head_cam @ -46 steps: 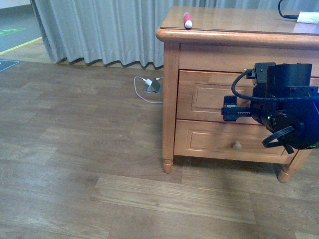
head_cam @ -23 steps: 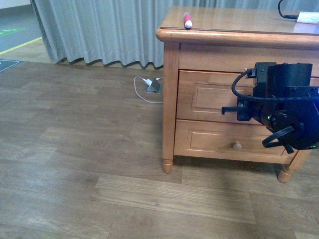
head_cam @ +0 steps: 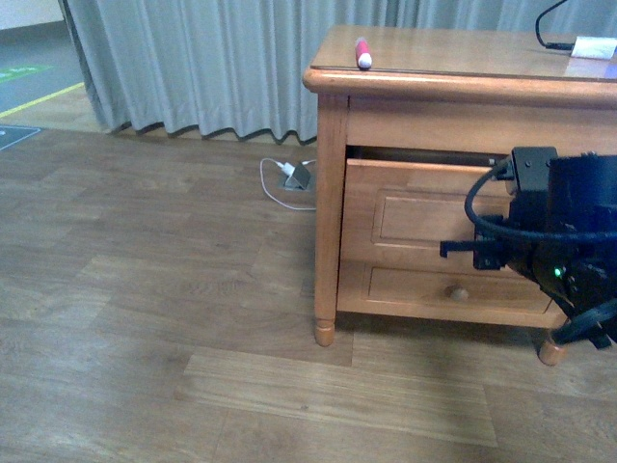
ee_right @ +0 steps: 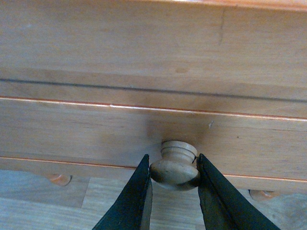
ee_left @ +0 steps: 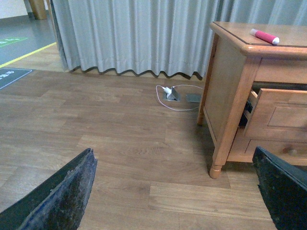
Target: Place pink marker in drawer with both arms
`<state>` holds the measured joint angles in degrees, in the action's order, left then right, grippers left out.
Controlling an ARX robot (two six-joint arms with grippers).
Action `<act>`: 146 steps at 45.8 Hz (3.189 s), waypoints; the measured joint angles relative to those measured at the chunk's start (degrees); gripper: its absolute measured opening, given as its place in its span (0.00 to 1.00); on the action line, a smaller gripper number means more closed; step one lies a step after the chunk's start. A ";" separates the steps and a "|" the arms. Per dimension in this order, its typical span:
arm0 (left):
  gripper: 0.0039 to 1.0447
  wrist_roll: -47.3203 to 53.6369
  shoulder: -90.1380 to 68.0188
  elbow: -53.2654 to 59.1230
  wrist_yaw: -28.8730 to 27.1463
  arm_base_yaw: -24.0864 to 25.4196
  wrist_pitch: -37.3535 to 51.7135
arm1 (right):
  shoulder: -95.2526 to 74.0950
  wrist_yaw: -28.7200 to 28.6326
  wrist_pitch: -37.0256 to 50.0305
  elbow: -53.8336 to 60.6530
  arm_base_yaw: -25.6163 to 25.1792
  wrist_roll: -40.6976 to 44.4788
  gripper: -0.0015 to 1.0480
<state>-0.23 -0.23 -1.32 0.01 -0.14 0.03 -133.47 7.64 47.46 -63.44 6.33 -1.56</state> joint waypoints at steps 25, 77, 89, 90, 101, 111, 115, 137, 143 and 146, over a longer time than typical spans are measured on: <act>0.94 0.00 0.00 0.00 0.00 0.00 0.00 | 16.48 -6.14 9.84 32.15 -0.39 -2.14 0.20; 0.94 0.00 0.00 0.00 0.00 0.00 0.00 | 88.87 -14.60 -53.44 34.56 -1.31 -3.23 0.92; 0.94 -0.74 -0.85 -0.50 -4.33 -1.31 -2.03 | 88.87 -14.60 -53.44 34.56 -1.31 -3.32 0.92; 0.94 -1.49 -2.51 -1.31 -8.74 -3.17 -4.52 | 88.87 -14.60 -53.44 34.56 -1.31 -3.34 0.92; 0.94 -3.15 -28.26 -14.36 -19.28 -13.62 5.70 | 88.89 -14.60 -53.44 34.56 -1.31 -3.41 0.92; 0.94 2.58 -61.99 -36.22 -14.95 -15.82 21.22 | 88.91 -14.60 -53.44 34.56 -1.31 -3.41 0.92; 0.94 3.96 -72.13 -44.02 -14.45 -17.22 22.45 | 88.91 -14.60 -53.44 34.56 -1.31 -3.41 0.92; 0.94 6.43 -119.80 -98.57 -16.98 -23.54 6.84 | 88.91 -14.60 -53.44 34.56 -1.31 -3.41 0.92; 0.94 6.38 -128.04 -110.49 -17.22 -24.20 2.89 | 88.91 -14.60 -53.44 34.56 -1.31 -3.41 0.92; 0.94 6.38 -131.03 -115.19 -17.11 -24.63 1.27 | 88.91 -14.60 -53.44 34.56 -1.31 -3.41 0.92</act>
<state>6.15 -131.26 -116.51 -17.10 -24.77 1.30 -44.56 -6.96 -5.98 -28.88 5.02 -4.97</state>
